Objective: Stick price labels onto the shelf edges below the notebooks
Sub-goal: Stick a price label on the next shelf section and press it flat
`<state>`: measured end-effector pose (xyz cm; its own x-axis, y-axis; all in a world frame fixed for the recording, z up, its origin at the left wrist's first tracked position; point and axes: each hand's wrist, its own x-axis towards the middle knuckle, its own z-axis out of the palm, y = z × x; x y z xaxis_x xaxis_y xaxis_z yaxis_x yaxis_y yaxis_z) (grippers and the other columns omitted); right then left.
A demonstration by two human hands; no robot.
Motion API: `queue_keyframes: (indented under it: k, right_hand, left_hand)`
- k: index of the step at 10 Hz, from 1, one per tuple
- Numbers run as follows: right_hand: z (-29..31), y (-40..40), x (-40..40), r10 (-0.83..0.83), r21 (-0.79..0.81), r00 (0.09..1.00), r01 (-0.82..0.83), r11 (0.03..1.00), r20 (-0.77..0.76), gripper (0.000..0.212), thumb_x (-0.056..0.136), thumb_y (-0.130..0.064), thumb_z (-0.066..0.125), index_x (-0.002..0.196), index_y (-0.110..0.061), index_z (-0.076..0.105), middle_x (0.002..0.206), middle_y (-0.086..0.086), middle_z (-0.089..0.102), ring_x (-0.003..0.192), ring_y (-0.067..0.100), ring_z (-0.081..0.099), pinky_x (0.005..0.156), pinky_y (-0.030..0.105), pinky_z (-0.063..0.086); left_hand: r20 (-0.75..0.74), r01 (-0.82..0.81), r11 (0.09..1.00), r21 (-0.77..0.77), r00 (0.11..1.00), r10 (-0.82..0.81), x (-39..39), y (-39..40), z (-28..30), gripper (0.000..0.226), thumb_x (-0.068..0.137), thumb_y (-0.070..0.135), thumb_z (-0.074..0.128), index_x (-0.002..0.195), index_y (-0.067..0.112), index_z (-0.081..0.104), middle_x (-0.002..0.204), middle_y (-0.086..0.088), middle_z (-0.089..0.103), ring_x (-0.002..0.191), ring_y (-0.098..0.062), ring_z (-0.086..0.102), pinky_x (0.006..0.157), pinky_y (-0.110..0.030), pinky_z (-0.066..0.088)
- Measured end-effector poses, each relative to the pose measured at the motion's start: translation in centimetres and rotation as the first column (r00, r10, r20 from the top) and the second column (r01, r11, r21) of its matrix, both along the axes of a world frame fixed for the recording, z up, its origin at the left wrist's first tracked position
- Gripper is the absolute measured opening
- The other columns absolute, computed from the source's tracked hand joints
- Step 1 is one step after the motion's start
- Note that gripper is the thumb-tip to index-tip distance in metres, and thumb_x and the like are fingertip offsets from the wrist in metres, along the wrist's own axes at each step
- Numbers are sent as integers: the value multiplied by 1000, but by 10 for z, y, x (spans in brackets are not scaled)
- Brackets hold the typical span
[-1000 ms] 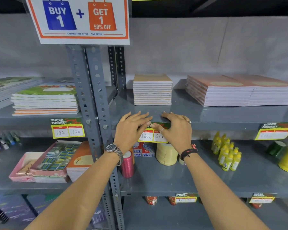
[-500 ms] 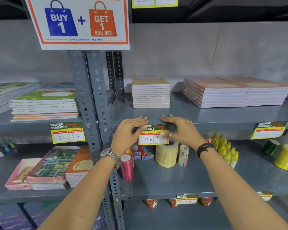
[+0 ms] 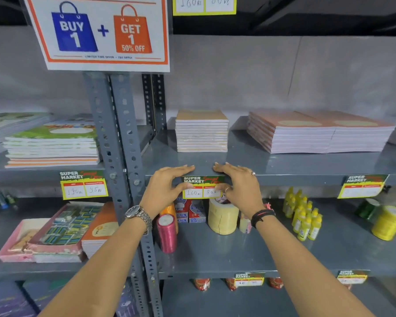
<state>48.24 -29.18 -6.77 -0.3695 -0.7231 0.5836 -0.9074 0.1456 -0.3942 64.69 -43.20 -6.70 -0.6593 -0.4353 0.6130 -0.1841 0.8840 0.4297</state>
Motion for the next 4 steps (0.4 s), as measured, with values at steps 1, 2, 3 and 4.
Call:
queue_keyframes:
  k: [1, 2, 3, 4]
  right_hand:
    - [5, 4, -4, 36, 69, 999, -35, 997, -8, 50, 78, -3, 65, 123, -24, 57, 133, -7, 59, 132, 17, 46, 112, 34, 30]
    - [23, 10, -8, 69, 205, 998, -69, 976, 10, 60, 78, 8, 57, 127, -26, 54, 137, -7, 55, 132, 17, 45, 110, 35, 37]
    - [49, 15, -18, 164, 384, 985, -173, 907, 57, 66, 75, 15, 44, 130, -20, 52, 136, 4, 57, 127, 24, 50, 107, 38, 40]
    - [75, 17, -20, 138, 360, 988, -153, 920, 66, 63, 75, 14, 39, 131, -14, 49, 135, 15, 55, 125, 32, 50, 104, 40, 42]
  left_hand:
    - [41, 19, 992, 127, 999, -25, 1, -3, 12, 38, 80, 15, 70, 117, 24, 65, 121, 1, 65, 111, 0, 53, 94, -8, 38]
    - [107, 33, 978, 204, 993, -56, 2, -4, 26, 33, 83, 8, 67, 114, 19, 66, 117, 1, 68, 109, 1, 55, 97, -10, 40]
    - [88, 9, 970, 244, 996, -32, 1, -6, 35, 26, 92, 15, 56, 117, 16, 63, 108, -6, 72, 101, -5, 63, 94, -18, 47]
    - [-6, -119, 991, 58, 993, 119, -6, 1, 50, 31, 96, 31, 46, 123, 21, 58, 105, -6, 73, 93, -17, 68, 81, -24, 52]
